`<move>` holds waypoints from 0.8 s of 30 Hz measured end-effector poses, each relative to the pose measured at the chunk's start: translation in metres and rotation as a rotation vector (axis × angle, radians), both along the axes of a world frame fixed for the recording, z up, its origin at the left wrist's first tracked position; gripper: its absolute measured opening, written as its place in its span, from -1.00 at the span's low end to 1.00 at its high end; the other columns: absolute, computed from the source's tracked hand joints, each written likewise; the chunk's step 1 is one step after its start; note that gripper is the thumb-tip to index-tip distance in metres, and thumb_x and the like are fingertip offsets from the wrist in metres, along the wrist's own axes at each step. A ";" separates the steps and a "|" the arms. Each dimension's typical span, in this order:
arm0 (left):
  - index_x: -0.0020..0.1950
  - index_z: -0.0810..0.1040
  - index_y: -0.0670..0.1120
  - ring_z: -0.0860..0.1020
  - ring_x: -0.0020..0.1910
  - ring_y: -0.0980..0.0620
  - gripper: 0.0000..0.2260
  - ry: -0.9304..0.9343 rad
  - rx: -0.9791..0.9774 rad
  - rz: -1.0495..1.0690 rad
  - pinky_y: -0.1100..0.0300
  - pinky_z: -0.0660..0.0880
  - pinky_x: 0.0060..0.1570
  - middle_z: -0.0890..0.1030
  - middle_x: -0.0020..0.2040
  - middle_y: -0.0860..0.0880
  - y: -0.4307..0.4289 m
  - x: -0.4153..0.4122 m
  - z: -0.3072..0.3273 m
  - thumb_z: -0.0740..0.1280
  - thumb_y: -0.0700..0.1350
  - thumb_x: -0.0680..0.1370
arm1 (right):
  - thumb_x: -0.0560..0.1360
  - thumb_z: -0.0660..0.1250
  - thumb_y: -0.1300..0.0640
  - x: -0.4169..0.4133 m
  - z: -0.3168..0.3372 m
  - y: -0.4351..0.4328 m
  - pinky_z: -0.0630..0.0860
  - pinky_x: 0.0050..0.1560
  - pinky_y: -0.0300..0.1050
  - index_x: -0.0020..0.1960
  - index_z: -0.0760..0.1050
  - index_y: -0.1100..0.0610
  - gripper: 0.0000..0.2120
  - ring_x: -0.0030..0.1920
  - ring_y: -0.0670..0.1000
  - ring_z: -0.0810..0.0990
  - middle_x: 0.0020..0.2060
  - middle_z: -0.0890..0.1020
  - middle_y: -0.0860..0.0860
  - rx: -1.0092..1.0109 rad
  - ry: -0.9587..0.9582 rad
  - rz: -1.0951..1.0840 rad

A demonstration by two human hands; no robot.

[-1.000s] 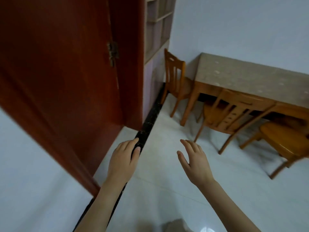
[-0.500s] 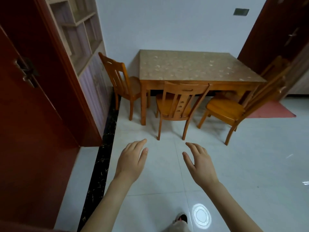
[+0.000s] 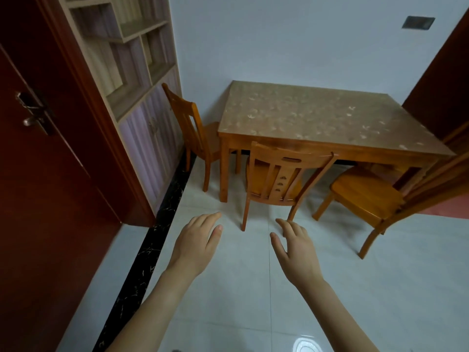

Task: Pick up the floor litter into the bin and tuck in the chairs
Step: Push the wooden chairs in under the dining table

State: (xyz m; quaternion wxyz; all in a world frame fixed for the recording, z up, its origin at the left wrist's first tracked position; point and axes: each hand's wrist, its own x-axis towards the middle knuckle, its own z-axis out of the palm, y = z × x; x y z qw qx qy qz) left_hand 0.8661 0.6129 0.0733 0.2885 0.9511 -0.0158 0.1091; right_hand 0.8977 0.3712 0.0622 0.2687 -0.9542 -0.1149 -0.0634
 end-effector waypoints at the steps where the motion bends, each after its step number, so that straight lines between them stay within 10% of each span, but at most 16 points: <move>1: 0.39 0.42 -0.06 0.42 0.30 0.07 -0.46 0.005 0.004 0.002 0.10 0.37 0.31 0.51 0.31 0.03 -0.005 0.009 0.000 -0.07 0.17 0.57 | 0.62 0.11 -0.12 0.011 0.001 -0.004 0.41 0.30 -0.04 0.40 0.39 0.05 -0.56 0.29 0.01 0.45 0.28 0.53 -0.03 0.000 0.001 0.005; 24: 0.35 0.46 -0.09 0.45 0.24 0.03 -0.51 0.069 0.053 0.044 0.16 0.34 0.25 0.55 0.25 0.00 0.134 0.320 -0.020 0.02 0.14 0.57 | 0.61 0.11 -0.17 0.353 -0.022 0.155 0.41 0.28 -0.04 0.41 0.38 0.06 -0.52 0.31 0.03 0.43 0.29 0.52 -0.01 -0.054 0.030 0.225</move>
